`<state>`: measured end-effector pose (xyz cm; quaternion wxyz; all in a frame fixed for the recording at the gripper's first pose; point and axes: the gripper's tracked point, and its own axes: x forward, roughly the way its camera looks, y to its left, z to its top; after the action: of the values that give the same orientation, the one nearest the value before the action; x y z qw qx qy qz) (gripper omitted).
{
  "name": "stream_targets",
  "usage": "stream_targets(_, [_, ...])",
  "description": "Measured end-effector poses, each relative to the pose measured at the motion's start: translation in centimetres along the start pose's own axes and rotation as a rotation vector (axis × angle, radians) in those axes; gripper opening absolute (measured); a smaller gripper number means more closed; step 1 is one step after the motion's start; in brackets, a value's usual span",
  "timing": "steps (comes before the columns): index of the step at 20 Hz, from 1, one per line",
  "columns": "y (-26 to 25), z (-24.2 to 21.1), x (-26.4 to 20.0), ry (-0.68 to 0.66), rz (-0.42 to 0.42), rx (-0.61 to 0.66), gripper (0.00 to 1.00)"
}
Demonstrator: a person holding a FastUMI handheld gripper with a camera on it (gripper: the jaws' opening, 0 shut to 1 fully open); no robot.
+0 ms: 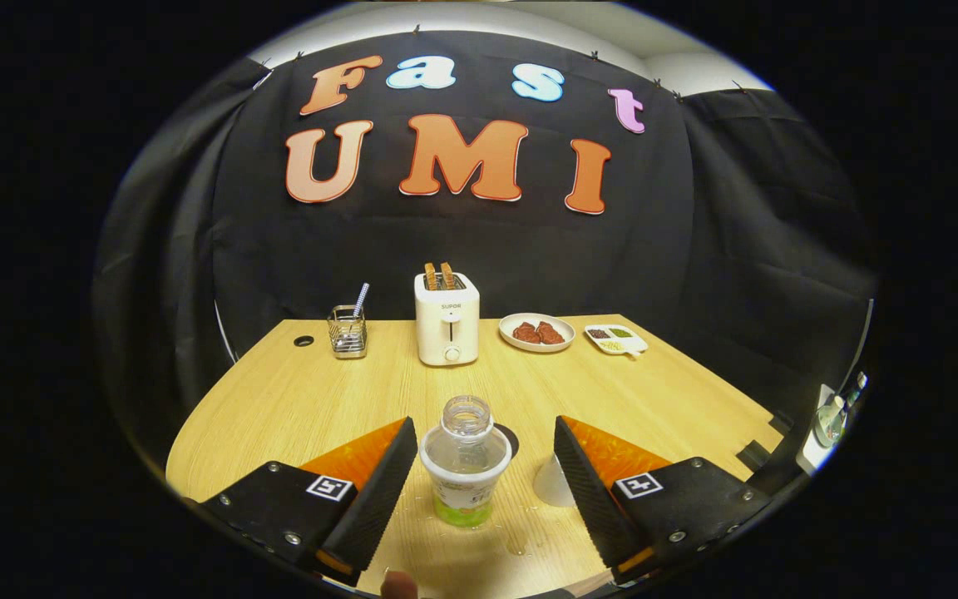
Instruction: Take the bottle from table, then pour the juice into the cup, finally place the bottle on the coaster
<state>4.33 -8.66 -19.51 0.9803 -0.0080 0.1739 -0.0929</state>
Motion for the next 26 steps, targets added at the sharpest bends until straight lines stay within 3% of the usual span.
stream_targets(22, [1.5,-8.9,4.5,0.085,-0.024,-0.071,0.99])
stream_targets(24, [1.4,-8.9,4.8,0.078,-0.031,-0.079,0.93])
stream_targets(26, [1.4,-8.8,4.8,0.05,-0.041,-0.059,0.75])
